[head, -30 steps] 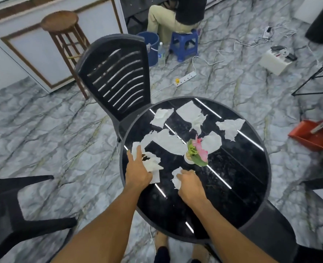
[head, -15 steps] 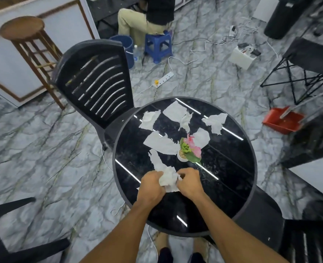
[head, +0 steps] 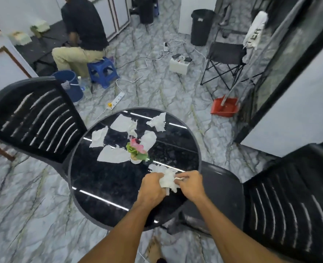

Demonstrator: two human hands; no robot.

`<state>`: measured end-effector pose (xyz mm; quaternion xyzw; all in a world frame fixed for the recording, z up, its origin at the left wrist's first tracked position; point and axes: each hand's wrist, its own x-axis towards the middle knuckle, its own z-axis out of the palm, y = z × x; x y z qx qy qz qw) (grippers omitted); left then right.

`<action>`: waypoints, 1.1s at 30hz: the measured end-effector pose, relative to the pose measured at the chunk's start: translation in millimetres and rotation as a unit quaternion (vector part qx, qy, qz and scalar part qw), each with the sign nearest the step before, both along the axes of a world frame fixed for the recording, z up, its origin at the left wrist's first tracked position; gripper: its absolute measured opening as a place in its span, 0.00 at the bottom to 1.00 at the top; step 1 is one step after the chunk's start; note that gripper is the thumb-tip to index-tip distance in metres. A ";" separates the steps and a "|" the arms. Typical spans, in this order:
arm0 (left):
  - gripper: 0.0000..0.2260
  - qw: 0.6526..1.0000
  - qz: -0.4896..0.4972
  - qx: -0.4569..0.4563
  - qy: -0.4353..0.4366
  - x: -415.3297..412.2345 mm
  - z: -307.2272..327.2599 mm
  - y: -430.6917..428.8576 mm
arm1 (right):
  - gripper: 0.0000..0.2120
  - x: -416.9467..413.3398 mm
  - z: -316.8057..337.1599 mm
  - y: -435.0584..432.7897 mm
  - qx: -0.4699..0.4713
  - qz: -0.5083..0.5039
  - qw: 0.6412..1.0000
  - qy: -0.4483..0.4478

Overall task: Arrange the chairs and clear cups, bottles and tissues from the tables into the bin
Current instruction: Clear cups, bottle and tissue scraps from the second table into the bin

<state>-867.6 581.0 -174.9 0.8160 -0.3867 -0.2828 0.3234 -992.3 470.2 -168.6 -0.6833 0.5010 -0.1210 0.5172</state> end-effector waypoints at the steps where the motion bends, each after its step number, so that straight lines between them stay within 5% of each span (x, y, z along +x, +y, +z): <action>1: 0.07 1.000 -0.019 -0.006 -0.001 -16.2 5.2 -9.8 | 0.06 -20.7 4.6 -5.8 -0.010 -0.027 1.000 -0.003; 15: 0.06 0.933 -0.335 -0.128 -0.031 -356.5 88.4 -113.6 | 0.08 -402.7 85.9 -7.7 -0.131 -0.340 0.931 -0.030; 23: 0.07 0.804 -0.556 -0.200 -0.070 -595.6 94.7 -131.9 | 0.08 -610.0 102.7 64.3 -0.203 -0.550 0.810 -0.002; 33: 0.06 0.609 -0.783 -0.127 -0.006 -807.5 57.9 -57.2 | 0.05 -763.4 62.3 223.0 -0.105 -0.768 0.626 0.085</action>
